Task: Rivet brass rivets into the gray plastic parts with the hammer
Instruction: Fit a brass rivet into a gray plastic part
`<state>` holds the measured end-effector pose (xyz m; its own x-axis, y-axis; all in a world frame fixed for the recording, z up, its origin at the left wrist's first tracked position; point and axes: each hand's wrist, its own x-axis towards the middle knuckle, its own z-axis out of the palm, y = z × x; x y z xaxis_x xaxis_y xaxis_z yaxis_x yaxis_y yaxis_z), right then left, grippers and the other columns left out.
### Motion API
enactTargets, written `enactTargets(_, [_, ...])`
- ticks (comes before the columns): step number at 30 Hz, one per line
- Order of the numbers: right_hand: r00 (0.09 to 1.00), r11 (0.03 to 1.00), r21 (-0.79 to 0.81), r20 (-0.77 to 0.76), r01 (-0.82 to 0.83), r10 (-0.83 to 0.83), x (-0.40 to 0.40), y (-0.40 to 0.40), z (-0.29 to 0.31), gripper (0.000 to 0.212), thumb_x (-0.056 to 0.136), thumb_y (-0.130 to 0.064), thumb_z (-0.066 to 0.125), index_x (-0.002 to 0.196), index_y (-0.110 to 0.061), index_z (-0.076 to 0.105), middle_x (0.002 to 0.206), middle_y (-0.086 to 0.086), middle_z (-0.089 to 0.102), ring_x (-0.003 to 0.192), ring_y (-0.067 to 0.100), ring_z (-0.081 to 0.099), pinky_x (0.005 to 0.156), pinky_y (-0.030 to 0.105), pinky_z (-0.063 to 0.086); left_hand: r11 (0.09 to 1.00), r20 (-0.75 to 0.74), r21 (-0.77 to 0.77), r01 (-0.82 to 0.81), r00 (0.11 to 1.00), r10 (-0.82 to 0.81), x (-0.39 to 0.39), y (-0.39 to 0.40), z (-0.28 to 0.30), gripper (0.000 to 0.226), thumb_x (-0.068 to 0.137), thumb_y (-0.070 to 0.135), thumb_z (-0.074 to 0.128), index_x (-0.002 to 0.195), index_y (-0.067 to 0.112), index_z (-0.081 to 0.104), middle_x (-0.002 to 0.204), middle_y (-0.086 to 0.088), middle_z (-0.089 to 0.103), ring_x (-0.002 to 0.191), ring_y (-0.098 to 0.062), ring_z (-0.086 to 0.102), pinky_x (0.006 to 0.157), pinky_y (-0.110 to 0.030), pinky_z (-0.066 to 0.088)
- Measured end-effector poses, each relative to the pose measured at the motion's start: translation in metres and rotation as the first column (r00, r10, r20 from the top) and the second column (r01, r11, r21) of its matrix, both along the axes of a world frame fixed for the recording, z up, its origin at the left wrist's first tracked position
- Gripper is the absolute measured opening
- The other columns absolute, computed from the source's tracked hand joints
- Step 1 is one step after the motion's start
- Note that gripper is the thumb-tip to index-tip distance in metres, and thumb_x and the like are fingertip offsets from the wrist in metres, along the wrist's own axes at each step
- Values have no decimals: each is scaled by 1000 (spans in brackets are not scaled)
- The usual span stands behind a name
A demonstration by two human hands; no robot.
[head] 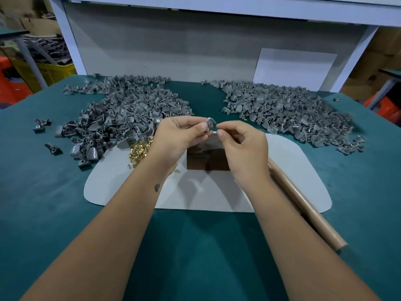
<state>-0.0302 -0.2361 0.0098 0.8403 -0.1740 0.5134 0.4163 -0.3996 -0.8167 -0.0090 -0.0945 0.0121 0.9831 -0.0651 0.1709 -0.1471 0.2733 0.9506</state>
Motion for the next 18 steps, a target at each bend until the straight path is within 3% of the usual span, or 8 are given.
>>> enactTargets(6, [999, 992, 119, -2, -41, 41, 0, 0, 1, 30, 75, -4, 77, 71, -31, 63, 68, -12, 64, 68, 5, 61, 67, 20, 51, 999, 32, 33, -1, 999, 0, -3, -2, 1, 18, 88, 1, 68, 83, 17, 77, 76, -4, 76, 76, -12, 74, 70, -16, 56])
enactTargets(9, [998, 989, 137, -16, -55, 57, 1, 0, 1, 28, 75, -3, 76, 69, -28, 66, 68, -9, 67, 70, 12, 65, 71, 29, 55, 999, 36, 42, 8, 999, -10, -4, -2, 3, 20, 89, -2, 65, 94, 15, 72, 73, -1, 75, 73, -11, 73, 71, -17, 56])
enactTargets(12, [995, 976, 201, -37, -86, 95, 1, -1, 1, 30, 78, 3, 71, 73, -26, 68, 73, -2, 70, 74, 18, 69, 75, 36, 58, 1000, 1, 10, 19, 1000, -19, -5, -4, 4, 19, 89, -4, 62, 93, 12, 71, 74, 1, 75, 73, -11, 73, 69, -15, 56])
enactTargets(18, [990, 947, 306, -71, -96, 123, 4, -5, 4, 28, 84, 8, 63, 80, -19, 67, 73, 2, 67, 66, 11, 65, 69, 24, 56, 995, -81, -64, 76, 993, -82, -4, -2, 7, 18, 89, -8, 59, 93, 5, 71, 75, -2, 75, 74, -12, 73, 68, -13, 55])
